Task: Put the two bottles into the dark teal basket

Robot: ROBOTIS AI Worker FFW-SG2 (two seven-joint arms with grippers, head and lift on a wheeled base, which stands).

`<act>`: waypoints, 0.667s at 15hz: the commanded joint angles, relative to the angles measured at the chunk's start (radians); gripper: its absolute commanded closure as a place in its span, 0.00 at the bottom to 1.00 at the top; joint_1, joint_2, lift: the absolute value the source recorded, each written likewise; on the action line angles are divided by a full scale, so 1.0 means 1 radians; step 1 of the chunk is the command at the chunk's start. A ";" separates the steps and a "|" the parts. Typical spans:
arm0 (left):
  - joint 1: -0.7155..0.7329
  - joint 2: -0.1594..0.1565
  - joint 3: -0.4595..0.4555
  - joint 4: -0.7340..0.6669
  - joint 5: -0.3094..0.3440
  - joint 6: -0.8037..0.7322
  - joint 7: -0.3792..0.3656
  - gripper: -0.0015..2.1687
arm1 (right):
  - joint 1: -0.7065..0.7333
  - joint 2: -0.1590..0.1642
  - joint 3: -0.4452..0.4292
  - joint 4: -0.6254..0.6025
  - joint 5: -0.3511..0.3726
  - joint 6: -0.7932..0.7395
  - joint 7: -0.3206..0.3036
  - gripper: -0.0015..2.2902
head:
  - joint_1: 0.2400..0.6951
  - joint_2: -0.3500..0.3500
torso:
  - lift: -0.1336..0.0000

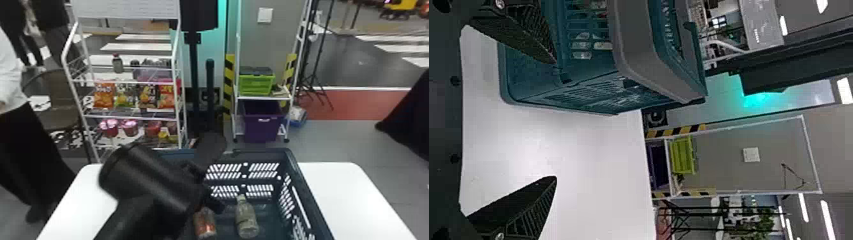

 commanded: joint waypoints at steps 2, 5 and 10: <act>0.207 0.048 0.148 -0.338 0.056 -0.028 0.140 0.00 | 0.037 0.002 -0.003 -0.050 0.000 -0.079 0.015 0.02 | 0.57 0.50 | 1.00; 0.532 0.107 0.271 -0.650 0.064 -0.328 0.276 0.00 | 0.075 0.002 -0.003 -0.081 0.000 -0.168 0.056 0.02 | 0.57 0.50 | 1.00; 1.150 0.098 0.460 -0.783 0.070 -1.089 0.293 0.00 | 0.138 0.002 0.010 -0.145 0.011 -0.263 0.079 0.02 | 0.57 0.50 | 1.00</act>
